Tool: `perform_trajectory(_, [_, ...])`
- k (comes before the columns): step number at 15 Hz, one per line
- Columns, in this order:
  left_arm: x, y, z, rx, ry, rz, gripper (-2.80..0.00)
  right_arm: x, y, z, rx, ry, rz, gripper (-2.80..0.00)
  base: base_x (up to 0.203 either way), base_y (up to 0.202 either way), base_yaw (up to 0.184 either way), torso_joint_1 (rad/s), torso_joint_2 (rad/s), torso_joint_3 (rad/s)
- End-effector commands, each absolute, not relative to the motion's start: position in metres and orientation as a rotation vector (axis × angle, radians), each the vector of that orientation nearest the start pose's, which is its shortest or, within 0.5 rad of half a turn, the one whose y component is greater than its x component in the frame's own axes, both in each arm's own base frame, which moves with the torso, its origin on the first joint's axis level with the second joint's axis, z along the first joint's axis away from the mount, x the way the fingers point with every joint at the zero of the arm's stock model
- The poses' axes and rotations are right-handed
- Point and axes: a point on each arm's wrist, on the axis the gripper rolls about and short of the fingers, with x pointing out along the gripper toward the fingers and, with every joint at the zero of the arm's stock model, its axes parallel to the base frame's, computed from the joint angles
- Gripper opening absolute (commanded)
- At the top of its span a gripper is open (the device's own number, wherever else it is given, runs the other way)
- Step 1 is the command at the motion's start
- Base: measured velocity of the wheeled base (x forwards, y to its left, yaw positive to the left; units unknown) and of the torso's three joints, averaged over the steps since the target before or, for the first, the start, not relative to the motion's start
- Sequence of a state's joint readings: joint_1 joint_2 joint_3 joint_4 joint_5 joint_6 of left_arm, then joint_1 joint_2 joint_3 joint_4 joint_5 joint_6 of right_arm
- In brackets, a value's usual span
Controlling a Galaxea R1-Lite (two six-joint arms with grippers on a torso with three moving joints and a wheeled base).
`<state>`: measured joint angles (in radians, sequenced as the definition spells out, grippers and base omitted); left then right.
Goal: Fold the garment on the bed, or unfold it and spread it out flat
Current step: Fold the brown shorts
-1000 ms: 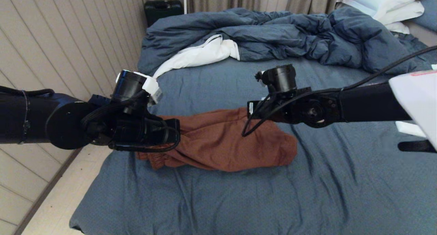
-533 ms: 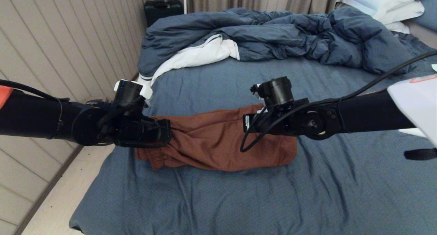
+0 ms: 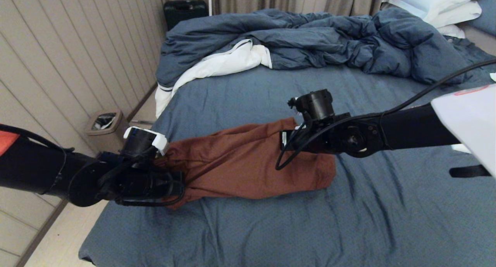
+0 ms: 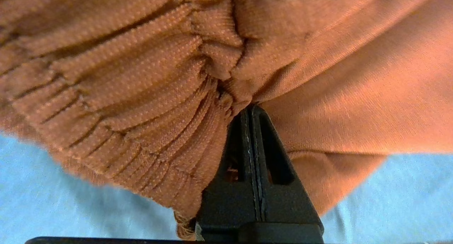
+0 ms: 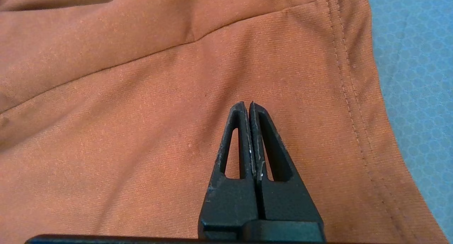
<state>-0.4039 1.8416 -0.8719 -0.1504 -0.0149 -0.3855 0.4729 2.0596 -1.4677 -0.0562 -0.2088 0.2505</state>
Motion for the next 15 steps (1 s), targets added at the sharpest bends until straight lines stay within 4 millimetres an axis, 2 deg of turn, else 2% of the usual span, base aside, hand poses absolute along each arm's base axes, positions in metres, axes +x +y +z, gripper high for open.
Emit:
perform_trajectory(1, [0.277, -0.118, 0.125, -0.207, 0.832, -0.244, -2.8, 0.373, 0.184, 0.18, 0.069, 0.527, 0.187, -2.8, 0.0, 0.0, 0.0, 0.0, 0.0, 0.0])
perform_trajectory(3, [0.286, -0.122, 0.136, -0.217, 0.786, -0.253, -2.8, 0.374, 0.185, 0.187, 0.08, 0.506, 0.193, -2.8, 0.0, 0.0, 0.0, 0.0, 0.0, 0.0])
perform_trajectory(7, [0.309, -0.128, 0.178, -0.252, 0.671, -0.276, -2.8, 0.372, 0.182, 0.193, 0.086, 0.498, 0.202, -2.8, 0.0, 0.0, 0.0, 0.0, 0.0, 0.0])
perform_trajectory(9, [0.309, -0.134, 0.196, -0.264, 0.62, -0.311, -2.8, 0.371, 0.181, 0.193, 0.089, 0.502, 0.211, -2.8, 0.0, 0.0, 0.0, 0.0, 0.0, 0.0])
perform_trajectory(11, [0.298, -0.131, 0.217, -0.272, 0.583, -0.325, -2.8, 0.366, 0.177, 0.2, 0.092, 0.491, 0.212, -2.8, 0.0, 0.0, 0.0, 0.0, 0.0, 0.0])
perform_trajectory(12, [0.29, -0.127, 0.228, -0.273, 0.579, -0.326, 0.0, 0.365, 0.175, 0.203, 0.094, 0.488, 0.209, -2.8, 0.0, 0.0, 0.0, 0.0, 0.0, 0.0])
perform_trajectory(15, [0.262, -0.098, 0.265, -0.299, 0.558, -0.291, 0.0, 0.345, 0.154, 0.228, 0.096, 0.505, 0.194, -2.8, 0.0, 0.0, 0.0, 0.0, 0.0, 0.0])
